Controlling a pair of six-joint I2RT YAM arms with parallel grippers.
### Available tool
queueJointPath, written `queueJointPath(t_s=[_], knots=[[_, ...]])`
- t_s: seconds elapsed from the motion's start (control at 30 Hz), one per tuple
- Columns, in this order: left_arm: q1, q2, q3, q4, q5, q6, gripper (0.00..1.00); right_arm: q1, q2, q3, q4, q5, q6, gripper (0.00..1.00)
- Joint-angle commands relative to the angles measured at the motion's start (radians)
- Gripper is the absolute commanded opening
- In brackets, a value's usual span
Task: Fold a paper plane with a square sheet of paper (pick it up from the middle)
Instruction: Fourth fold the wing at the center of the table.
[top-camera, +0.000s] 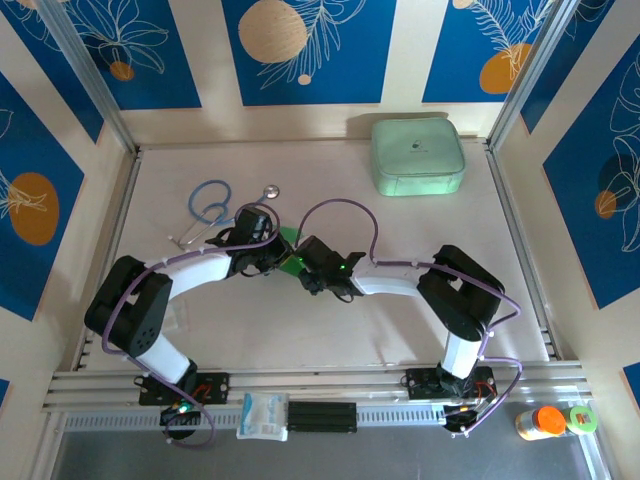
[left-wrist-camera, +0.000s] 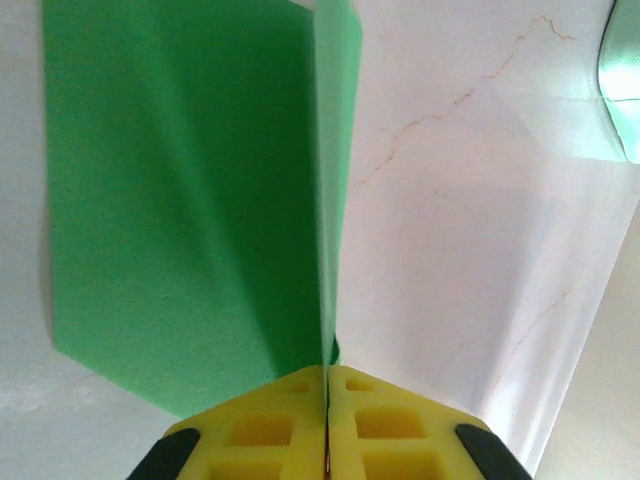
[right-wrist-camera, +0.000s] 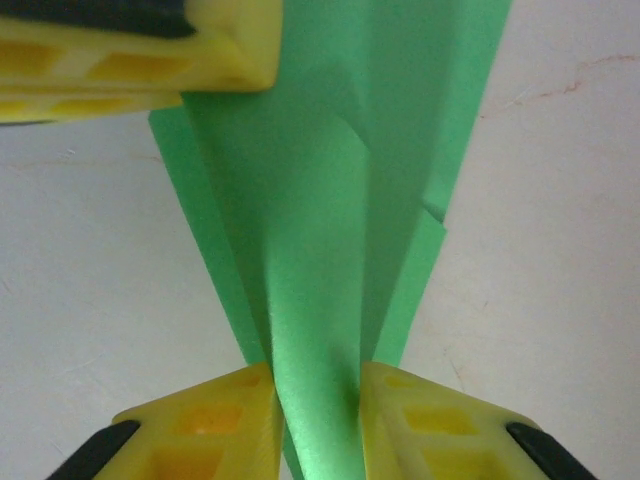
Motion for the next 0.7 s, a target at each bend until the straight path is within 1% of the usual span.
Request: queueJointPath(t_s=[0.0,0.13,0.2,0.37,0.53,0.67], knots=[[-0.008,-0.019,0.019,-0.036,-0.013,-0.014,0.13,0.009,0.006,0.019,0.012,0.015,-0.009,0.23],[0.007,-0.049,0.002,-0.053,-0.037,-0.015,0.21,0.006,-0.002,0.004,0.017,-0.004,-0.017,0.19],[0.026,-0.078,-0.015,-0.058,-0.046,-0.015,0.27,0.0,-0.011,-0.009,0.024,-0.024,-0.027,0.18],[0.075,-0.157,-0.072,-0.067,-0.069,-0.016,0.37,-0.018,-0.024,-0.029,0.037,-0.089,-0.049,0.17],[0.092,-0.201,-0.12,-0.074,-0.086,-0.006,0.37,-0.035,-0.037,-0.048,0.063,-0.147,-0.069,0.17],[0.089,-0.154,-0.143,-0.021,-0.033,-0.011,0.29,-0.046,-0.049,-0.061,0.08,-0.173,-0.074,0.17]])
